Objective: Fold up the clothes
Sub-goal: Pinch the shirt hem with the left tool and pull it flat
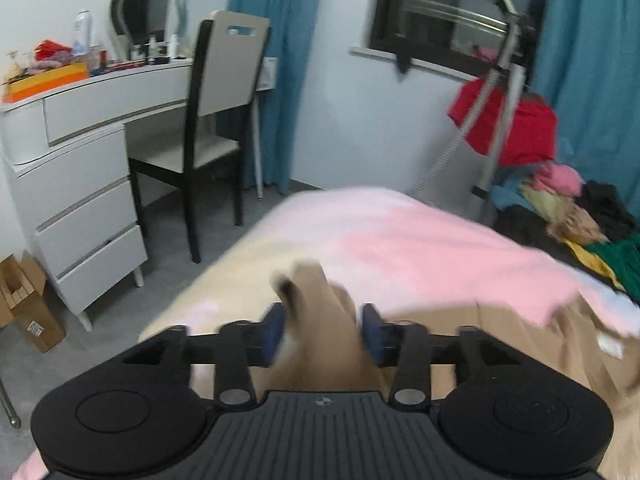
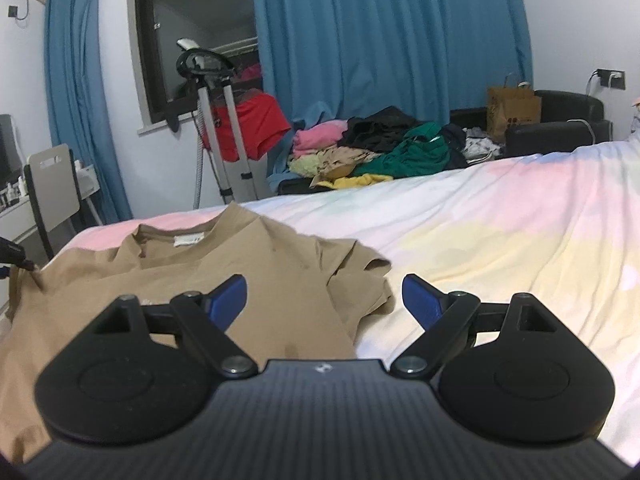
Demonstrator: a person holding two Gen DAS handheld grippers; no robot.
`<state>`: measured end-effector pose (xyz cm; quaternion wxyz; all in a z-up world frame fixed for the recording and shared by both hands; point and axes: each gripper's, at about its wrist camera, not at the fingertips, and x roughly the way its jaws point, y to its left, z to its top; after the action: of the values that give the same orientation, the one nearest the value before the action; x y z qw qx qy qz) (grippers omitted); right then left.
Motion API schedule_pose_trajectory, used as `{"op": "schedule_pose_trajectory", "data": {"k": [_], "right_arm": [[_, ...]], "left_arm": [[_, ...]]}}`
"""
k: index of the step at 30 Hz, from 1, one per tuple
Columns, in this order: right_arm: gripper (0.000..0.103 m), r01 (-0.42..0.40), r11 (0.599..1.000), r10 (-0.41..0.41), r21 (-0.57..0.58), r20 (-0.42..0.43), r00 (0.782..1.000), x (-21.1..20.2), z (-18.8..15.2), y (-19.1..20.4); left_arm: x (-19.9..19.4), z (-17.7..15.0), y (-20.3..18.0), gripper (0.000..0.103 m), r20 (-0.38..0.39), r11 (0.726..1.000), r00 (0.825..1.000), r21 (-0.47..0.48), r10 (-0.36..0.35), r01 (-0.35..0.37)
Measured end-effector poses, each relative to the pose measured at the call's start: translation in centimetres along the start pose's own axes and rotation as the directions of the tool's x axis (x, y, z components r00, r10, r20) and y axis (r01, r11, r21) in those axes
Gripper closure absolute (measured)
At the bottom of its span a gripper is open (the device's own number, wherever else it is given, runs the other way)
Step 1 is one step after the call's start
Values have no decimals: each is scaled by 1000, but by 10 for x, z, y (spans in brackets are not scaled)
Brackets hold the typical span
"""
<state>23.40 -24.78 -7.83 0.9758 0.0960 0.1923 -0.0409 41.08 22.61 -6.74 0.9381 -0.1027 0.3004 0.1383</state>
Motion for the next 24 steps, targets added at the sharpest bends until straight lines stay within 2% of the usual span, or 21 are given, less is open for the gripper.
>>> {"op": "schedule_pose_trajectory", "data": {"k": [5,9,11,15,19,21,22,24], "right_arm": [[17,-19,1000,19,4,-10,1000,-1,-1,2],[17,-25,1000,25,14,-1,1000,-10,0,1],[17,-28,999,28,17,9,1000,-18,2,0],[17,-33,999,33,0,25,999,-36,5,1],[17,-33,999,33,-23,31,999,-57,4,2],[17,-30,999,31,-34,29,999,-66,3,0],[17,-28,999,29,-37,27,999,-70,1,-2],[17,-20,999,20,-25,11,1000,-74,0,-9]], "left_arm": [[-66,-52,4,46,-95,995,990,18,-100,102],[-140,-103,11,43,-224,988,963,8,-148,153],[-175,-128,16,42,-313,986,935,-12,-164,169],[-233,-172,20,37,-461,980,867,-31,-189,198],[-267,-205,22,31,-529,972,817,-81,-229,220],[-271,-214,21,29,-537,953,789,-121,-299,279],[-272,-217,19,28,-548,952,782,-108,-297,286],[-271,-222,14,37,-574,958,776,-57,-261,280]]}}
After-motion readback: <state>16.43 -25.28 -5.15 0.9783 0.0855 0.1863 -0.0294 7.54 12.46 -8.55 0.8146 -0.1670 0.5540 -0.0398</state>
